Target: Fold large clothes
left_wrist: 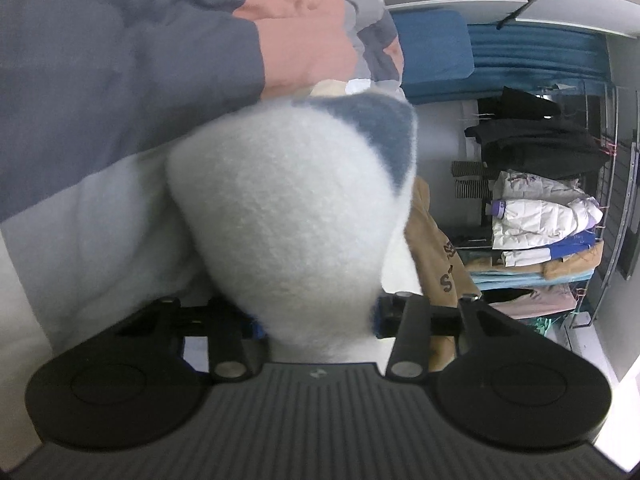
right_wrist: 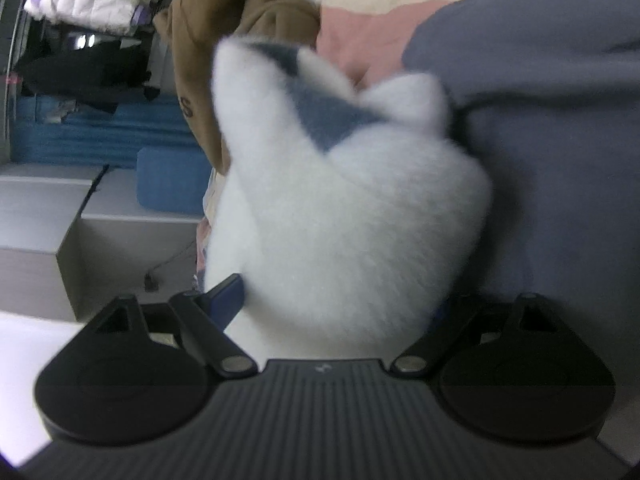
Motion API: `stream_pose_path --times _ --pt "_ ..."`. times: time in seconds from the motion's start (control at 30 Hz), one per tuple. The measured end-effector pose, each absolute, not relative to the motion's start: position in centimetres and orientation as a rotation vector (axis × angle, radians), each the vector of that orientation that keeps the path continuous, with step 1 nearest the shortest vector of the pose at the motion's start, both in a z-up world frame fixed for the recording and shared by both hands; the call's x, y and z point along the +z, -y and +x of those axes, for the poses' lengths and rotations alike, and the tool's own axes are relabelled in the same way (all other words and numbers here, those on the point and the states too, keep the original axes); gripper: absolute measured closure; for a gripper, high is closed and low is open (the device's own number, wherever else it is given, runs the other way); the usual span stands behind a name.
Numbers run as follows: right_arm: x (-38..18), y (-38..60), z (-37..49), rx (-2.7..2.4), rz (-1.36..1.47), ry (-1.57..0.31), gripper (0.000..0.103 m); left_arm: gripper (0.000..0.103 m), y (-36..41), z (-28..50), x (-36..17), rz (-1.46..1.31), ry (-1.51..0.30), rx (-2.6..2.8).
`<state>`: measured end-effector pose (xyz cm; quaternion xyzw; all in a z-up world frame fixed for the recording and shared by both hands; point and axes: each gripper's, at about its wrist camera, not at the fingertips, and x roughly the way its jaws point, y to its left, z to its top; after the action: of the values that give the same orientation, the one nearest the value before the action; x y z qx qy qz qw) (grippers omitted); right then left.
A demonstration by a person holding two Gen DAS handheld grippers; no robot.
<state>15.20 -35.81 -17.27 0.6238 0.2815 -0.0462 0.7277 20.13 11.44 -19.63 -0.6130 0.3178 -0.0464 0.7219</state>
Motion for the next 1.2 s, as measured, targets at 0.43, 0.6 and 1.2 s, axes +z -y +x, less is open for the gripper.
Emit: stream_pose_path --times 0.43,0.6,1.2 --pt "-12.1 35.6 13.6 -0.061 1.136 -0.525 0.059 0.064 -11.1 17.9 -16.0 -1.222 -0.668 -0.158" --pt "-8.1 36.3 12.3 0.012 1.065 -0.500 0.060 0.065 -10.8 16.1 -13.8 -1.230 -0.673 -0.202" --pt "6.6 50.2 8.9 0.103 0.994 -0.250 0.060 0.065 4.9 18.0 2.5 -1.119 -0.578 -0.498"
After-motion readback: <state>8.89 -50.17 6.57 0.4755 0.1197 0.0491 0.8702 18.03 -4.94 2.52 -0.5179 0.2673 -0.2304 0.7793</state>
